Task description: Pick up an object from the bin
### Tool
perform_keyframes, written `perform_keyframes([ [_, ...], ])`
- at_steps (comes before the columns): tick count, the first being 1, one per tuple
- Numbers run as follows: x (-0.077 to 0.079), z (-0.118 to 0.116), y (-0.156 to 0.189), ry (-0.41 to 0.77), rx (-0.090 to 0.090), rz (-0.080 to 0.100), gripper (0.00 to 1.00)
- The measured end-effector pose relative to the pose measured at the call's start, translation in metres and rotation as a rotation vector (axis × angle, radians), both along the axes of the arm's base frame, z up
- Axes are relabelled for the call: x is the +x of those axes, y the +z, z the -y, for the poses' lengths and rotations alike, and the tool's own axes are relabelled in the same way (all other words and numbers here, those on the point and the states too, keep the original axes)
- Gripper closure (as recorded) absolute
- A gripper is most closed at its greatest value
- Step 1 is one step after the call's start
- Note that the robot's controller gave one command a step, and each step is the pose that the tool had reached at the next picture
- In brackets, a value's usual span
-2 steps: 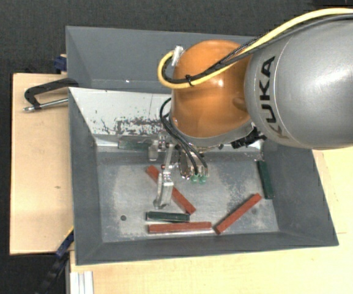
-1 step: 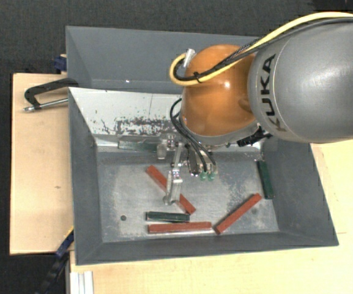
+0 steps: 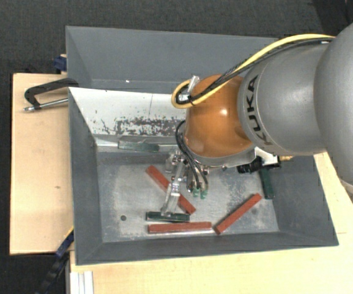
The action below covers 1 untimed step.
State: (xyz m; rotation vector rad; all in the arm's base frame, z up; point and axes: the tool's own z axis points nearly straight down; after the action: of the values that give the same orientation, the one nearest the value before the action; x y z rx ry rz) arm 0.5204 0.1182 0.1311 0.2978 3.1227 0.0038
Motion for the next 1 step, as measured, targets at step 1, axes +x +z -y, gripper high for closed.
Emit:
perform_keyframes([
  [1, 0.0314, 0.0128, -0.0575, 0.089, 0.001, 0.008, 1.00],
])
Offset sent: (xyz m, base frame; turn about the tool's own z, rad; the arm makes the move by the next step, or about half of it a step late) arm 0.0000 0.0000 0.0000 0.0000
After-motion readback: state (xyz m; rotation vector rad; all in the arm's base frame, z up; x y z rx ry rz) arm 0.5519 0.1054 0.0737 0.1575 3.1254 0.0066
